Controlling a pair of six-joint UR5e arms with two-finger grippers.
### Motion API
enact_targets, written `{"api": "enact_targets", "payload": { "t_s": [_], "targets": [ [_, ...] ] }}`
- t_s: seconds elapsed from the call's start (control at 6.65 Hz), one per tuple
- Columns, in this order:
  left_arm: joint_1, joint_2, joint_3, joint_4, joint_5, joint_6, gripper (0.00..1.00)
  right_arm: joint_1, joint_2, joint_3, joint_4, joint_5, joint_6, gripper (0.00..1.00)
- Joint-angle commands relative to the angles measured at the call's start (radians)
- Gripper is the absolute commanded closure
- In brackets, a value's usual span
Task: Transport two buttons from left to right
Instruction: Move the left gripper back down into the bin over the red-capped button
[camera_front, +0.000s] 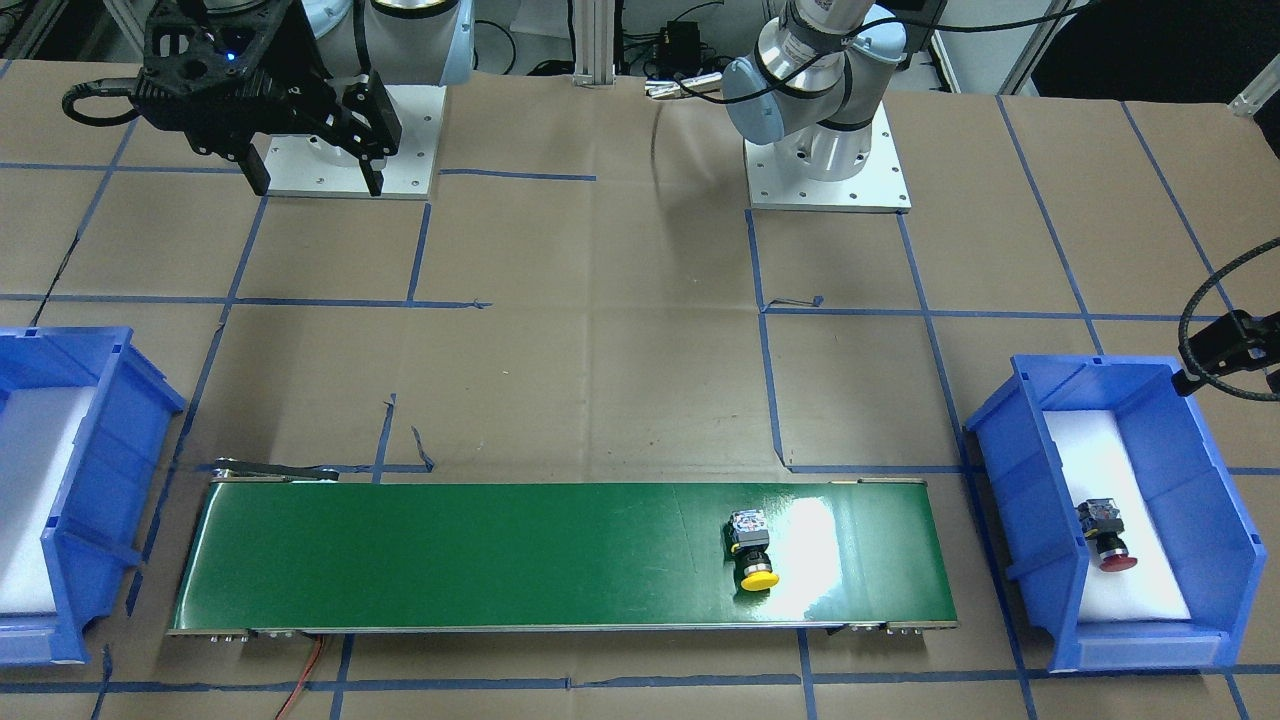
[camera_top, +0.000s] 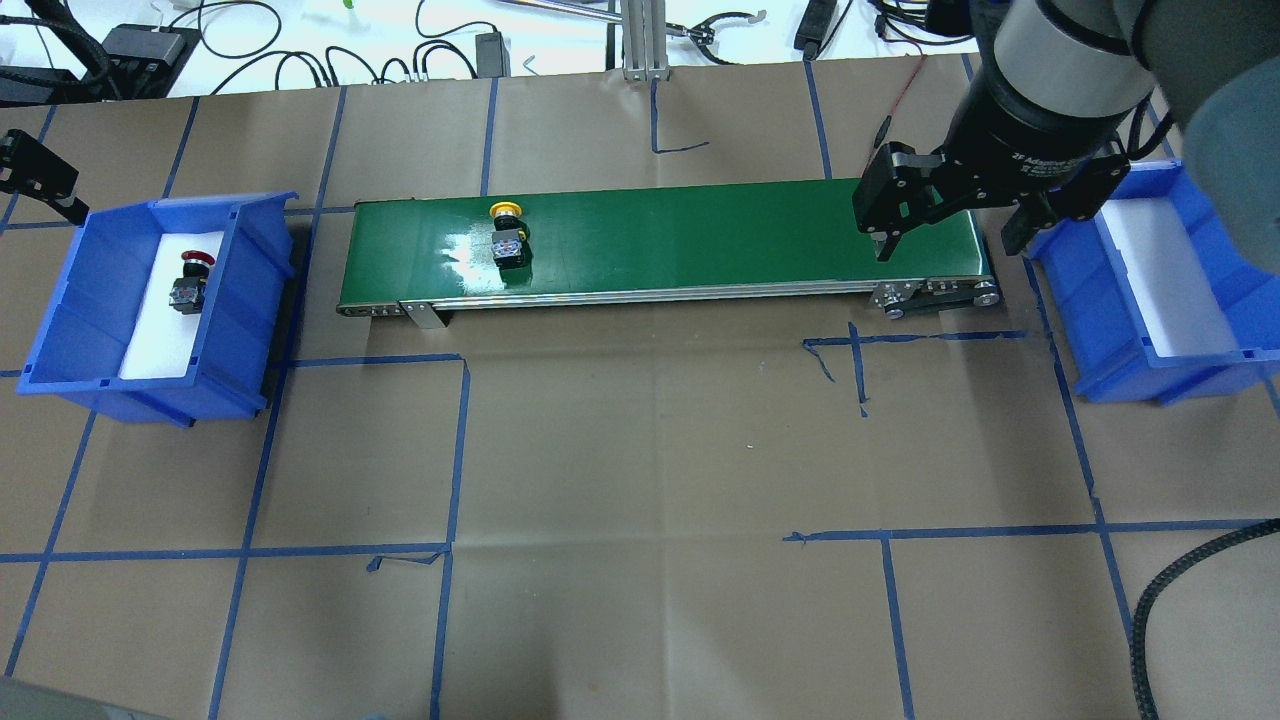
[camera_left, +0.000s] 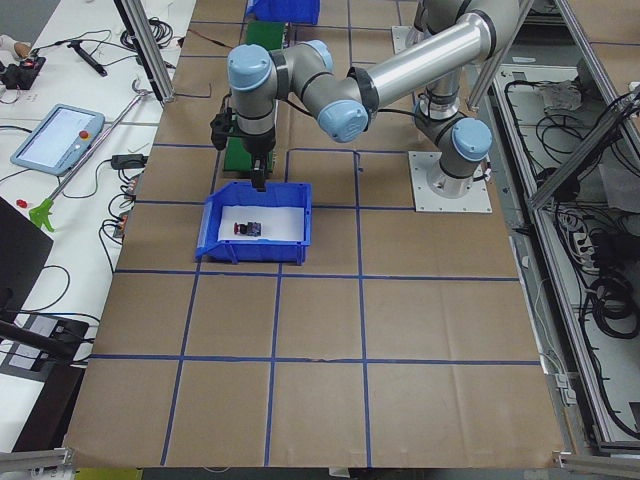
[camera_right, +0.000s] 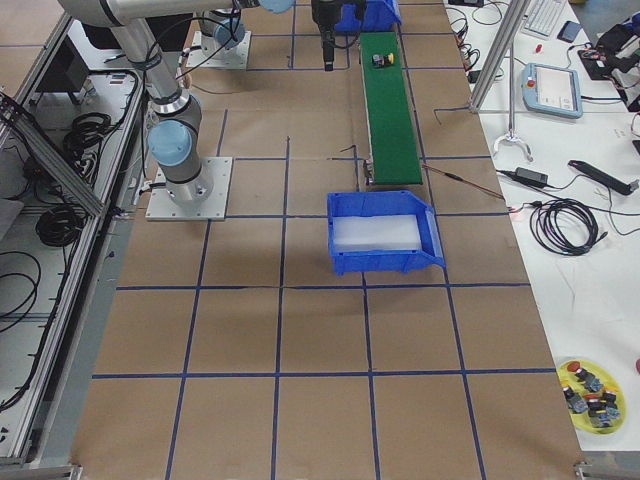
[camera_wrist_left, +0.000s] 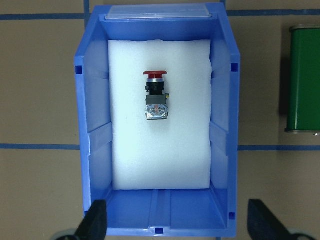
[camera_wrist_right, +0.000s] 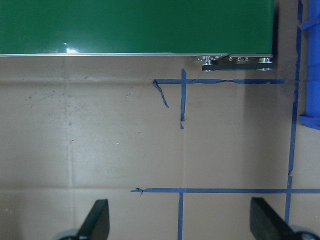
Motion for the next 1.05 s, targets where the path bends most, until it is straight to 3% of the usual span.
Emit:
{"api": "enact_targets", "payload": {
  "t_s": [0.0, 0.45, 0.9],
  "targets": [
    [-0.007, -0.098, -0.024, 0.137, -0.008, -0.002, 0.01, 0.0, 0.0, 0.0, -0.001, 0.001, 0.0, 0.0],
    [-0.013, -0.232, -0.048, 0.283, -0.037, -0.008, 0.01, 0.0, 0.0, 0.0, -0.001, 0.001, 0.0, 0.0],
    [-0.036, -0.246, -0.093, 0.363, -0.034, -0.034, 0.01, 0.0, 0.0, 0.0, -0.001, 0.001, 0.0, 0.0]
  ]
}}
